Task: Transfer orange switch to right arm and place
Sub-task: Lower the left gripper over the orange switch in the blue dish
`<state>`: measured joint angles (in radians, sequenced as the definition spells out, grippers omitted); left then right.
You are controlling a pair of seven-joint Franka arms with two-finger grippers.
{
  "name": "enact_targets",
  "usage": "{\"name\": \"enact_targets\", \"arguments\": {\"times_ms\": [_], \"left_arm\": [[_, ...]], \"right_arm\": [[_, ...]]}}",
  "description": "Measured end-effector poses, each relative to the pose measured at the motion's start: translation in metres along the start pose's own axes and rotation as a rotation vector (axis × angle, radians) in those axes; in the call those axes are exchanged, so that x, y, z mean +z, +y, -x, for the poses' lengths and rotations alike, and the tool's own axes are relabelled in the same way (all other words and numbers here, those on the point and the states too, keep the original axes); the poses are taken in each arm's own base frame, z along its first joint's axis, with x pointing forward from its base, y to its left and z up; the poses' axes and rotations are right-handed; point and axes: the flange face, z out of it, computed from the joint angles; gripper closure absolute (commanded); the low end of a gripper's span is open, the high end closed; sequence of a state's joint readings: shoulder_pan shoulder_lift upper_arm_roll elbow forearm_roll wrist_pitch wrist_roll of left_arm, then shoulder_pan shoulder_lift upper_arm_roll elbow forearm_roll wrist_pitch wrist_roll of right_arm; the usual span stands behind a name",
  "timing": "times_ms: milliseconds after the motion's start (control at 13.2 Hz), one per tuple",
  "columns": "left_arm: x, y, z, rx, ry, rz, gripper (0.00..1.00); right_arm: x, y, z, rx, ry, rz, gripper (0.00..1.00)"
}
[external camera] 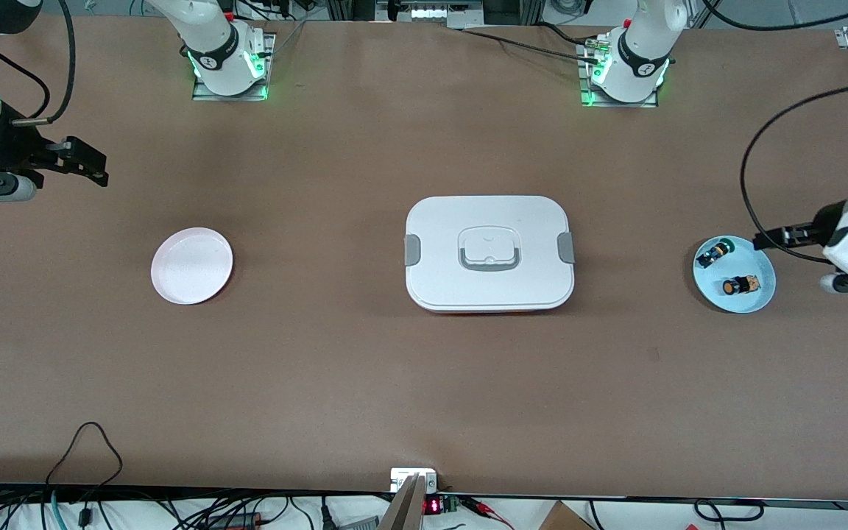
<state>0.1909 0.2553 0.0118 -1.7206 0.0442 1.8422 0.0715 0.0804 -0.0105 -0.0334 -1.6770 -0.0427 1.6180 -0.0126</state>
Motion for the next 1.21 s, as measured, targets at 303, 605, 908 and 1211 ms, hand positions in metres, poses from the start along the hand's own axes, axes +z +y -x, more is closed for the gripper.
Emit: {"name": "enact_targets", "arguments": {"times_ms": [303,605,908,1211], "left_arm": [[0.081,-0.062,-0.009,0.023,0.096,-0.001,0.00],[0.151,-0.099,-0.021,-0.008,0.118,0.029,0.00],[0.197,-0.106,-0.022,-0.053,0.112,0.157,0.00],[0.206,-0.099,-0.024,-0.050,0.100,0.171,0.00]], "right_arm": [[0.001,0.000,-0.001,0.000,-0.002,0.000,0.00],[0.002,0.000,-0.001,0.000,-0.003,0.000,0.00],[0.002,0.000,-0.001,0.000,-0.003,0.000,0.00],[0.002,0.000,-0.001,0.000,-0.003,0.000,0.00]]}}
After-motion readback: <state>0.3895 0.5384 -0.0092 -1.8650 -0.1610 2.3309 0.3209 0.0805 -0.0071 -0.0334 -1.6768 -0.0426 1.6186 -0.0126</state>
